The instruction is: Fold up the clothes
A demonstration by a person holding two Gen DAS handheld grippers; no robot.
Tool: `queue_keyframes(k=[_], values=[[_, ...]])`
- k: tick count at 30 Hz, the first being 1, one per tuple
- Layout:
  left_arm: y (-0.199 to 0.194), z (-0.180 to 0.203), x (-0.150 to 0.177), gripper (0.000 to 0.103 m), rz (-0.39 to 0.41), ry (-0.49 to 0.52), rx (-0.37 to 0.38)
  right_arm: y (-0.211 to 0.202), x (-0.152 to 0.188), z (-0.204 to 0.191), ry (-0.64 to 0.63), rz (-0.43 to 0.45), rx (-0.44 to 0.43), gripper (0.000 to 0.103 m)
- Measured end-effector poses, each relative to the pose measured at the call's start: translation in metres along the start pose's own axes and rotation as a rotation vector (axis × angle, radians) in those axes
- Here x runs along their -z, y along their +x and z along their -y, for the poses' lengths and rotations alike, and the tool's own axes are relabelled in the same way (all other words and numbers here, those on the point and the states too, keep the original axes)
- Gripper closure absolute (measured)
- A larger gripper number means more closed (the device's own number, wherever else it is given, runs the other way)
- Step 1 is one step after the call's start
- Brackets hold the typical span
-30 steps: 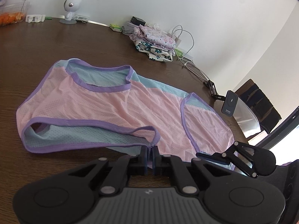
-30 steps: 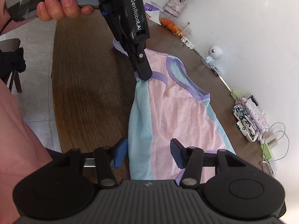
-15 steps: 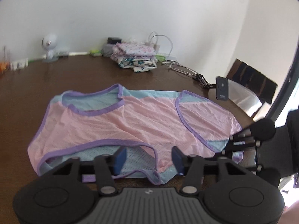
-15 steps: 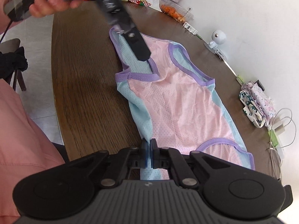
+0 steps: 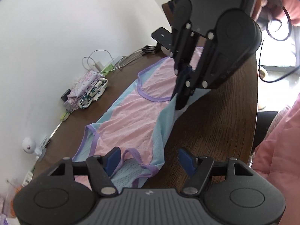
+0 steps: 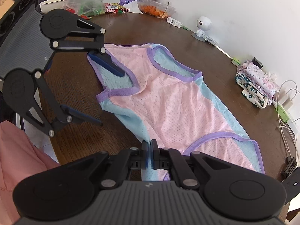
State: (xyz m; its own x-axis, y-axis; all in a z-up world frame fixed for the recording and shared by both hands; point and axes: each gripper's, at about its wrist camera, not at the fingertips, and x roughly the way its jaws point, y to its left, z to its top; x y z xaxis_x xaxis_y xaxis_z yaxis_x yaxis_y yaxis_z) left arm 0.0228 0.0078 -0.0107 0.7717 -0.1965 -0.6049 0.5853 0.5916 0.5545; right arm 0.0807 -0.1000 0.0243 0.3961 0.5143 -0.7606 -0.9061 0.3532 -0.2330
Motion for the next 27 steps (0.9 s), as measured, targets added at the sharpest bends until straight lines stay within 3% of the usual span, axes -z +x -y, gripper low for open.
queue_keyframes(k=[2, 5, 6, 7, 11, 15, 19, 22, 25, 27], values=[[0.010, 0.004, -0.003, 0.045, -0.022, 0.054, -0.015, -0.002, -0.001, 0.003, 0.008, 0.008, -0.002, 0.101], [0.024, 0.005, -0.007, 0.075, -0.059, 0.101, -0.022, -0.004, 0.000, 0.004, 0.018, 0.019, -0.012, 0.101], [0.026, 0.001, -0.007, 0.093, -0.066, 0.094, -0.017, -0.003, 0.002, 0.003, 0.015, 0.018, -0.011, 0.101], [0.027, -0.002, -0.008, 0.100, -0.070, 0.088, -0.013, -0.002, 0.004, 0.002, 0.013, 0.017, -0.010, 0.101], [0.025, -0.014, -0.011, 0.101, -0.059, 0.069, -0.012, 0.002, 0.020, -0.005, -0.005, 0.011, 0.000, 0.098], [0.028, -0.020, -0.012, 0.101, -0.065, 0.056, 0.003, 0.004, 0.041, -0.011, -0.033, 0.005, 0.048, 0.083], [0.026, -0.022, -0.016, 0.101, -0.058, 0.037, 0.020, -0.003, 0.055, -0.009, -0.035, 0.026, 0.101, 0.080], [0.024, -0.023, -0.017, 0.101, -0.053, 0.026, 0.025, -0.007, 0.059, -0.007, -0.038, 0.022, 0.104, 0.081], [0.021, -0.021, -0.015, 0.099, -0.057, 0.025, 0.022, -0.010, 0.062, -0.004, -0.041, 0.018, 0.108, 0.095], [0.022, -0.017, -0.011, 0.093, -0.062, 0.029, 0.019, -0.012, 0.065, -0.003, -0.044, 0.015, 0.110, 0.098]])
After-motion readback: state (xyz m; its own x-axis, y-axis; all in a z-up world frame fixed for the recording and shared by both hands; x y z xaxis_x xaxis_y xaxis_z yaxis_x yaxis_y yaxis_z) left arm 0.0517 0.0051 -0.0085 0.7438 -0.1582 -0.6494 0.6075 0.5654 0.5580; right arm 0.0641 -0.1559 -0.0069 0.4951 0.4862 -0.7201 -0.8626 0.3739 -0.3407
